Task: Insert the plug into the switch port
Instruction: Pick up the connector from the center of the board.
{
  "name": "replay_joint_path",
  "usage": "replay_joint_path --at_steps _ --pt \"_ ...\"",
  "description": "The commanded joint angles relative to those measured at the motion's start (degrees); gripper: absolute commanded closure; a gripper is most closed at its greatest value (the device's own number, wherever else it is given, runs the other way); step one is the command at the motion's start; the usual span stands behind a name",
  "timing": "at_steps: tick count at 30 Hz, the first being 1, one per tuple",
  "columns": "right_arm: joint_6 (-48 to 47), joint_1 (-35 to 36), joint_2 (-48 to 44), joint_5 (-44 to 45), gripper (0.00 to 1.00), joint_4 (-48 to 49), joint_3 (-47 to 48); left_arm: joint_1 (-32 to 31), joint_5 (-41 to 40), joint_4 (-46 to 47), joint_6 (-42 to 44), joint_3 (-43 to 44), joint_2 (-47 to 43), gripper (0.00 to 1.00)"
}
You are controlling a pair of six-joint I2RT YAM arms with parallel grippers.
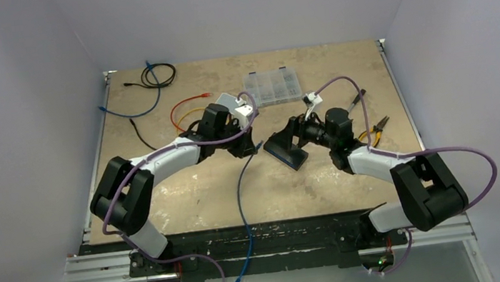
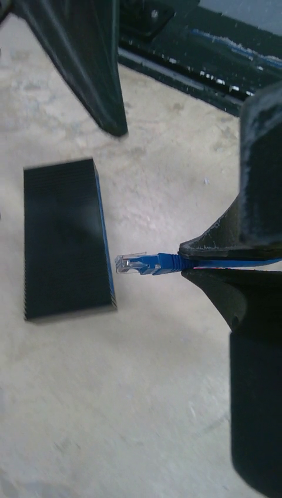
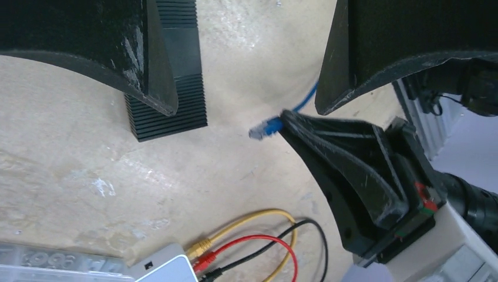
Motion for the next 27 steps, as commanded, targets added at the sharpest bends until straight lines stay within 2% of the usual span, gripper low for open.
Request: replay_joint_path --at_steps 1,14,16,23,25,27 --pt "5.1 -0.1 -1.1 -4.0 0.12 4.6 -0.2 -2.4 6.5 8.3 -2.5 0.2 -0.3 1.0" --pt "13.4 -0.8 -1.2 -4.0 0.34 11.4 -4.7 -6.1 13.4 21.0 -8.6 -1.4 0.2 1.0" --pt "13.8 -0.8 -1.5 -4.0 0.43 11.5 -5.0 -6.2 14.1 22.1 -9.3 -1.9 0.2 1.0" --pt "13.4 -1.0 -3.8 -4.2 0.85 9.2 -4.7 -6.8 12.7 21.6 -9.1 -2.3 0.2 1.0" --pt "13.3 -1.0 -4.7 -4.0 0.94 7.8 -4.4 -7.6 8.6 19.8 -8.0 -2.3 -0.6 1.0" --pt "13.1 -1.0 -5.9 -3.3 0.97 5.8 -4.2 -9.9 -0.2 17.2 -5.2 -2.3 -3.0 0.94"
